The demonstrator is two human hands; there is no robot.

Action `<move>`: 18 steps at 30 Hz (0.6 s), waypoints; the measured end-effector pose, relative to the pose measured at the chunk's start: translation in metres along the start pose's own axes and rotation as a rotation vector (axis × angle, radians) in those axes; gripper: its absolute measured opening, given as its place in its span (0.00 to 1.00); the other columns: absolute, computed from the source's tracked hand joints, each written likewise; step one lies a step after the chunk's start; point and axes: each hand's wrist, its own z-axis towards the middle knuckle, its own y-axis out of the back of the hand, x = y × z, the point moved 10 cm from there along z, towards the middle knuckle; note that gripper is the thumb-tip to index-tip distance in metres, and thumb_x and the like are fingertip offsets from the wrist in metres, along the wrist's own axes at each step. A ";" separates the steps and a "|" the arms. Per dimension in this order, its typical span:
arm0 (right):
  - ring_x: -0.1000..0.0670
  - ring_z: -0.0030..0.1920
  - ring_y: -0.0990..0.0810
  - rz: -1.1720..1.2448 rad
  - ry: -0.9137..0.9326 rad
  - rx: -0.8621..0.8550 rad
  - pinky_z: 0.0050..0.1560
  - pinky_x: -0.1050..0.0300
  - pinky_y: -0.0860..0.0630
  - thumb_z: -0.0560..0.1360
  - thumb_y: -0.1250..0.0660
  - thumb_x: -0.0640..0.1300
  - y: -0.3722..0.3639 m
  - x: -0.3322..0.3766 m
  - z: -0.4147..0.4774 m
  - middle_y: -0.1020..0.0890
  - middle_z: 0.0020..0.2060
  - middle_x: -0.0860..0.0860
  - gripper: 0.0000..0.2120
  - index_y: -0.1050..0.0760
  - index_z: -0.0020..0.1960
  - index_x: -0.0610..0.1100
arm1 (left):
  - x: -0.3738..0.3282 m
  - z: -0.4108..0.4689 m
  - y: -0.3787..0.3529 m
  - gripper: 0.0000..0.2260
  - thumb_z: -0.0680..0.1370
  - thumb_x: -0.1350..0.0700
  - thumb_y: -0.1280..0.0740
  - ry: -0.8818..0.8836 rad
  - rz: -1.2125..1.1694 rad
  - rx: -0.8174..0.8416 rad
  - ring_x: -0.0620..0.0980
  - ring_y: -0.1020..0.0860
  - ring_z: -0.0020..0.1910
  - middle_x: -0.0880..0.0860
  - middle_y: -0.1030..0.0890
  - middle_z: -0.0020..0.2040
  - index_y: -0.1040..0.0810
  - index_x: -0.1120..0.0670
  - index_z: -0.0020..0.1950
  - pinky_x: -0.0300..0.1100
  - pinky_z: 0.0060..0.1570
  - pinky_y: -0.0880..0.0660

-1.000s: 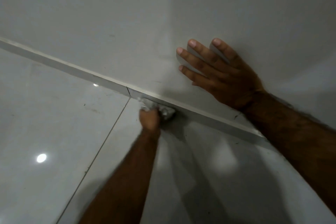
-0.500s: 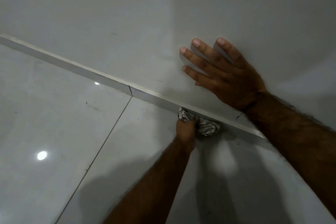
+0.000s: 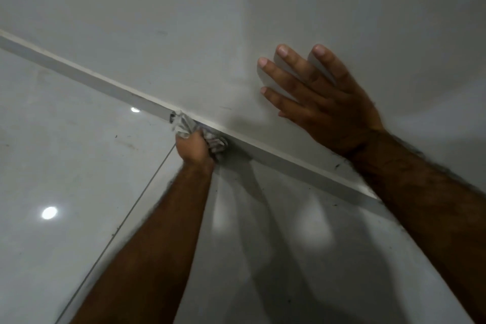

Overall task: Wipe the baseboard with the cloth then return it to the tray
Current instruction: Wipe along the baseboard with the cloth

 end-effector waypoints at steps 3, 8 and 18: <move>0.41 0.78 0.30 0.001 -0.004 0.010 0.80 0.41 0.42 0.89 0.40 0.47 -0.002 -0.001 -0.001 0.29 0.79 0.45 0.18 0.25 0.76 0.43 | 0.026 -0.062 -0.018 0.13 0.72 0.61 0.30 -0.013 0.168 0.129 0.60 0.13 0.47 0.59 0.12 0.48 0.17 0.59 0.55 0.59 0.48 0.16; 0.41 0.77 0.28 -0.010 0.025 0.015 0.77 0.40 0.40 0.88 0.39 0.46 -0.002 0.001 0.001 0.28 0.78 0.45 0.16 0.22 0.74 0.45 | 0.086 -0.179 -0.063 0.17 0.72 0.73 0.34 0.117 0.259 0.467 0.49 0.13 0.45 0.49 0.12 0.43 0.15 0.53 0.48 0.46 0.49 0.16; 0.40 0.78 0.29 0.007 0.007 0.031 0.79 0.41 0.43 0.89 0.40 0.46 -0.002 0.000 -0.001 0.29 0.79 0.44 0.18 0.25 0.76 0.44 | -0.040 -0.027 0.006 0.11 0.76 0.72 0.34 0.030 -0.131 0.057 0.56 0.18 0.31 0.63 0.19 0.42 0.23 0.58 0.52 0.44 0.27 0.19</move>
